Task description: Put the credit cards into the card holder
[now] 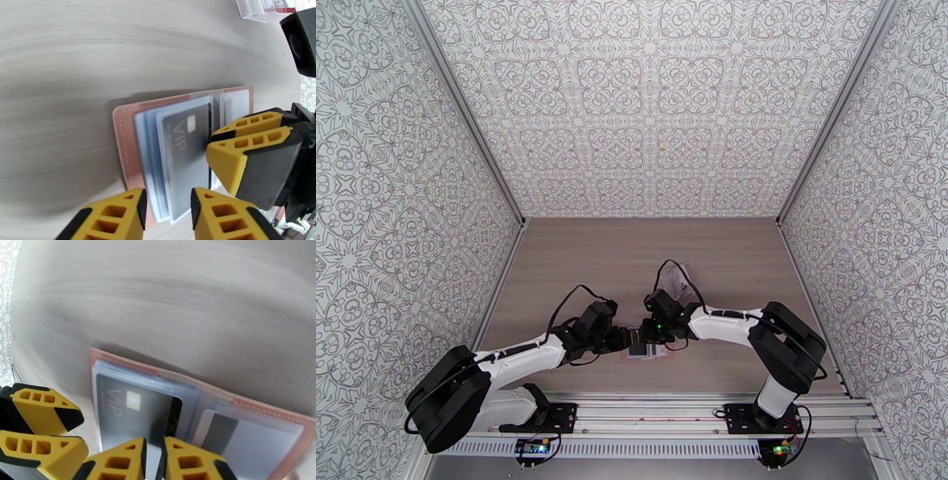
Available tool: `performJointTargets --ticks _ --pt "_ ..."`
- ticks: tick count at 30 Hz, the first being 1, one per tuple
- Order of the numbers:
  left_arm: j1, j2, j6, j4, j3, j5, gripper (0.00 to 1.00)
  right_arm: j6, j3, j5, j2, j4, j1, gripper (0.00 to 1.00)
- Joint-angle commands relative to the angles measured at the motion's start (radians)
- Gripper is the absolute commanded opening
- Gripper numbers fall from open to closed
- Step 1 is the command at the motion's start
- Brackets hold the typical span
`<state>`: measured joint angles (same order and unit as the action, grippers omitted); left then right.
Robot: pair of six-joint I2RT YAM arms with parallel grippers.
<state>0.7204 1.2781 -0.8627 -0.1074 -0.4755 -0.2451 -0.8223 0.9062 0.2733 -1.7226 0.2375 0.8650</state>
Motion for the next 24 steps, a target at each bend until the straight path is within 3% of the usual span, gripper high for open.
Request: performJointTargets --ticks 1,24 --pt "0.01 0.007 -0.004 0.019 -0.029 -0.011 0.39 -0.003 -0.019 -0.005 -0.012 0.001 0.01 0.2" --pt "0.053 0.102 -0.018 0.088 -0.06 -0.042 0.42 -0.005 -0.026 -0.005 -0.01 -0.007 0.01 0.21"
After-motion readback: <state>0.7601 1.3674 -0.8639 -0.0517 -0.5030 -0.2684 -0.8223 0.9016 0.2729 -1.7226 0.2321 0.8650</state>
